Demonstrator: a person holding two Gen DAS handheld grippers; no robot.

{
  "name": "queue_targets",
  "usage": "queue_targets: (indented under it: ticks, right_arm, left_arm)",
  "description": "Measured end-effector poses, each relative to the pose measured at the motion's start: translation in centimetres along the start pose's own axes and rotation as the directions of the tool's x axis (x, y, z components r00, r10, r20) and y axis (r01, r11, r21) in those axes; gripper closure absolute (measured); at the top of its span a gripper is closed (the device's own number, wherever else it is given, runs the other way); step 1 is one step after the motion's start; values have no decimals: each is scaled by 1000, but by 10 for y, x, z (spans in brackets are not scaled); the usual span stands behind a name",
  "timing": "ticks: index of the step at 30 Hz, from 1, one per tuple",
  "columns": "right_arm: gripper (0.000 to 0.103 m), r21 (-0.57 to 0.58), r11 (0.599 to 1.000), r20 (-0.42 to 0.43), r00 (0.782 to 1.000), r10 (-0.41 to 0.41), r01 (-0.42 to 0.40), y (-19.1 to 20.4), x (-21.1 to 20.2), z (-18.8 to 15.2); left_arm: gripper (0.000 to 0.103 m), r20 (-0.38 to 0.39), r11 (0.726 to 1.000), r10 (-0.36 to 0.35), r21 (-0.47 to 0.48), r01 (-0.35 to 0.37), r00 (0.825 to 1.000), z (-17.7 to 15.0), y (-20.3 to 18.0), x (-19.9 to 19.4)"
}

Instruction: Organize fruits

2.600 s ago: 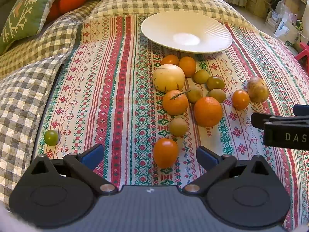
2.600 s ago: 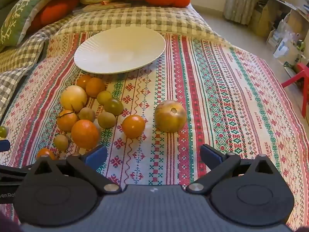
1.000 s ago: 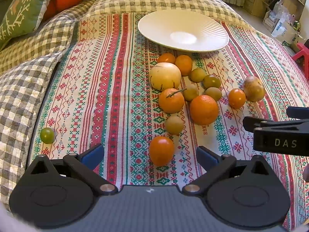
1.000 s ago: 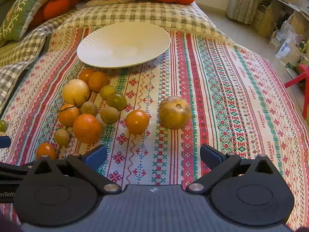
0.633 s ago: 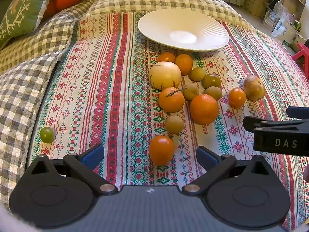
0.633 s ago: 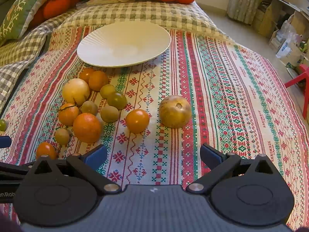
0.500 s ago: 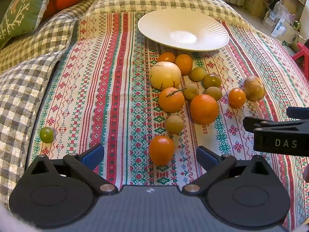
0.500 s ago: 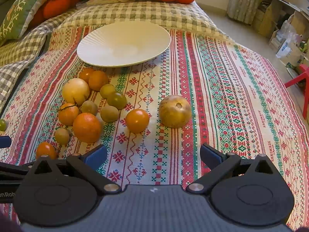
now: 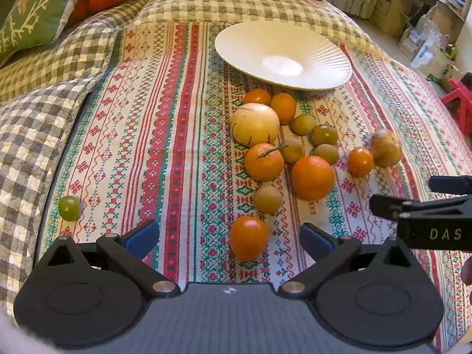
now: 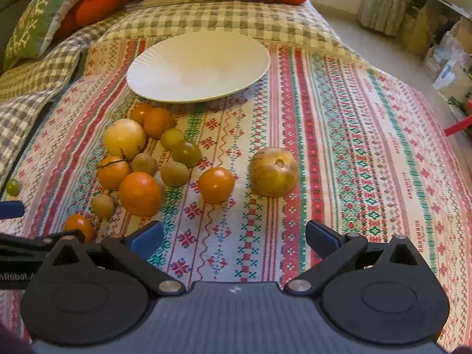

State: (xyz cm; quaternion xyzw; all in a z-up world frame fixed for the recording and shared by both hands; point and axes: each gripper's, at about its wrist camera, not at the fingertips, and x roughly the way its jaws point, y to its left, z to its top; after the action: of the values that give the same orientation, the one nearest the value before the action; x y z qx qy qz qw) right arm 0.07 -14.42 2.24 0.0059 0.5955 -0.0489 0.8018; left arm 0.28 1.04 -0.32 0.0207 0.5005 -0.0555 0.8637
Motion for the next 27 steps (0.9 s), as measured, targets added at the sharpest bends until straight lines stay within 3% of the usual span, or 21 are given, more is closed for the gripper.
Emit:
queue_targets:
  ticks: [6, 11, 18, 27]
  right_arm:
    - [0, -28, 998, -61, 996, 59, -61, 0, 6, 2]
    - [1, -17, 994, -62, 993, 105, -106, -7, 5, 8]
    - [17, 43, 995, -25, 996, 91, -90, -31, 8, 18]
    - [24, 189, 974, -14, 991, 133, -128, -62, 25, 31]
  left_arm:
    - [10, 18, 999, -46, 22, 45, 999, 7, 6, 1]
    - [10, 31, 997, -52, 53, 50, 998, 16, 9, 2]
    - [10, 62, 994, -71, 83, 65, 996, 30, 11, 13]
    - [17, 132, 989, -134, 76, 125, 982, 57, 10, 30]
